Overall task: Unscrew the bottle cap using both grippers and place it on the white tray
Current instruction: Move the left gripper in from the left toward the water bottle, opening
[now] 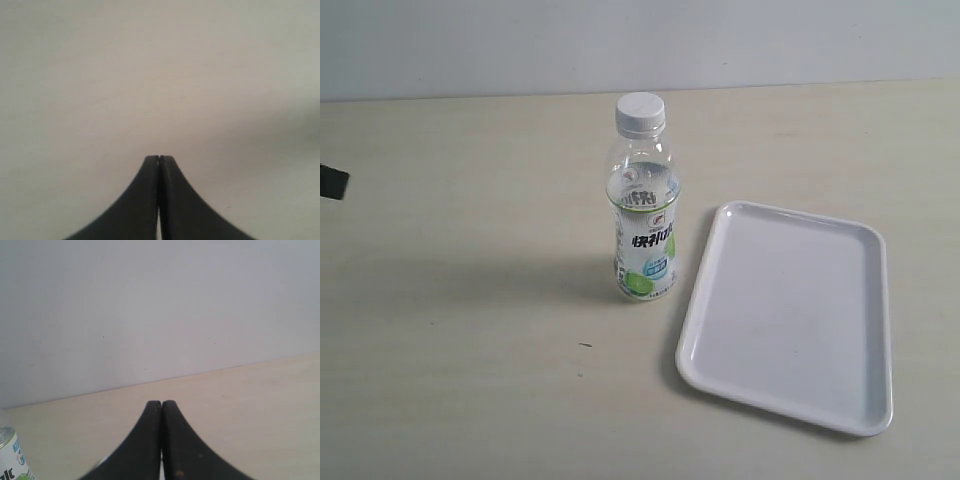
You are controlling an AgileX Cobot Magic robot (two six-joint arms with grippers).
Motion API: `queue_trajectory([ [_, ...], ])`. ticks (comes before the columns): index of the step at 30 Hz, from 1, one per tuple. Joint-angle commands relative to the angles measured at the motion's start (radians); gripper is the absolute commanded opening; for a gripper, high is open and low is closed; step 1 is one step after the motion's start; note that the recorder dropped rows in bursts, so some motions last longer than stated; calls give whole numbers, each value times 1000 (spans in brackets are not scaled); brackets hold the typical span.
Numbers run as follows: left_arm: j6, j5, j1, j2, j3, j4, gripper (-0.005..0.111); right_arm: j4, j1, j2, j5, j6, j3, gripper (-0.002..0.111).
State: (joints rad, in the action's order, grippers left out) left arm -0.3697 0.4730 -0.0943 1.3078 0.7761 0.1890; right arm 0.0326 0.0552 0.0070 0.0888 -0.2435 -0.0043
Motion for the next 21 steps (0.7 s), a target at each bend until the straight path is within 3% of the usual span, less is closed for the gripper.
queue_trajectory([
  [1,-512,-212,-23,46,-106,538,0,0,5,-7,-6,6,4,0],
  [5,-1114,-353,-59,72,-209,1095,0,0,5,-7,-6,6,4,0],
  [8,-1498,-244,-61,76,-214,1502,0,0,5,-7,-27,6,4,0],
  [9,-1559,-201,-61,74,-219,1555,0,0,5,-7,-27,6,4,0],
  [11,-1463,-142,-59,73,-203,1555,0,0,5,-7,-27,6,4,0],
  [17,-1176,-152,-9,74,-148,1533,0,0,5,-7,-27,6,4,0],
  [19,-960,-72,28,88,-101,1303,0,0,5,-7,-27,6,4,0],
  [21,-562,97,84,140,-2,923,0,0,5,-7,-27,6,4,0],
])
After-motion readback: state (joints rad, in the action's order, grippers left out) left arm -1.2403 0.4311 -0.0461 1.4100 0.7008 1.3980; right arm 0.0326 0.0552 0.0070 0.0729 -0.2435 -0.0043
